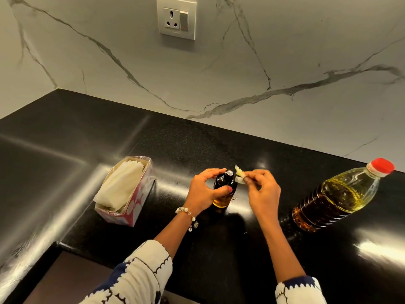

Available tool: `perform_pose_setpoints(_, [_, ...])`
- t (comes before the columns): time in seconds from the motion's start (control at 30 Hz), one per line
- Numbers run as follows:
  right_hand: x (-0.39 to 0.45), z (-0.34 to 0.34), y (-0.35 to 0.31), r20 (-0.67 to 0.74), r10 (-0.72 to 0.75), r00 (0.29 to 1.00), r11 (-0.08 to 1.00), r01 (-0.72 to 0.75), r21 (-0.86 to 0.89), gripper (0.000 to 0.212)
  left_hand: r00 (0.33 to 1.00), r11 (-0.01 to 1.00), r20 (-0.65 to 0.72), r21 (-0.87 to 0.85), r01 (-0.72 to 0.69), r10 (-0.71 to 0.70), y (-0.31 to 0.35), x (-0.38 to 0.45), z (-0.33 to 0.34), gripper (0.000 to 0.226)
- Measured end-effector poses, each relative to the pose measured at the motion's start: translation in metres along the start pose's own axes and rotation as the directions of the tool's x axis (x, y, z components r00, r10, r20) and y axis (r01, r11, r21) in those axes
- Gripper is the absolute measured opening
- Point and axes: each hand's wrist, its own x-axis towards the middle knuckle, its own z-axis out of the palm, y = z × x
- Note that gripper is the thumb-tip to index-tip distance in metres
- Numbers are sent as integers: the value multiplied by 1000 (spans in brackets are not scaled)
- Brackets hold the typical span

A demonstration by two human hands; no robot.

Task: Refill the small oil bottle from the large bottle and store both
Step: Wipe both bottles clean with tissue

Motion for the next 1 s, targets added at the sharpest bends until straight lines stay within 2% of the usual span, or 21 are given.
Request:
perform_pose_setpoints(0.07, [12,8,-3,117,54,992,997,-60,54,18,1000,1000,15,-10,6,-6,1,0,-1,50])
perform_pose_setpoints(0.13, [15,18,-5,204,33,978,998,-43,42,21,1000,1000,26,-18,5,-5,3,1,-2,51])
perform_pose_setpoints(0.2, [11,22,-5,184,25,983,999,-29,18,22,1000,1000,28,-13,2,-1,3,1,-3,50])
perform_pose_setpoints(0.33, [-12,23,-2,25,-19,1000,999,20,-29,16,1000,999,5,-34,10,-10,4,-1,0,50])
perform_pose_setpoints(0.43, [-26,25,-7,-24,-25,999,999,24,-46,16,1000,999,13,-39,11,-10,3,-1,0,50])
perform_pose_setpoints(0.63, [-26,16,-4,49,-167,985,980,171,-104,15,999,1000,52,-18,6,-5,3,2,-5,51])
perform_pose_setpoints(0.73, [-12,8,-2,81,-63,995,997,66,-41,15,998,1000,66,-1,22,-22,2,4,-7,52])
perform_pose_setpoints(0.83, [16,9,-3,197,-1,980,998,13,-61,15,996,999,78,21,49,-51,4,5,-8,52])
perform_pose_setpoints(0.93, [40,12,-4,396,-25,918,998,48,-50,21,997,999,68,27,44,-46,3,5,-6,50])
perform_pose_setpoints(1.0, [47,12,-1,475,-45,879,998,65,-26,26,998,999,54,19,39,-40,2,4,-5,50])
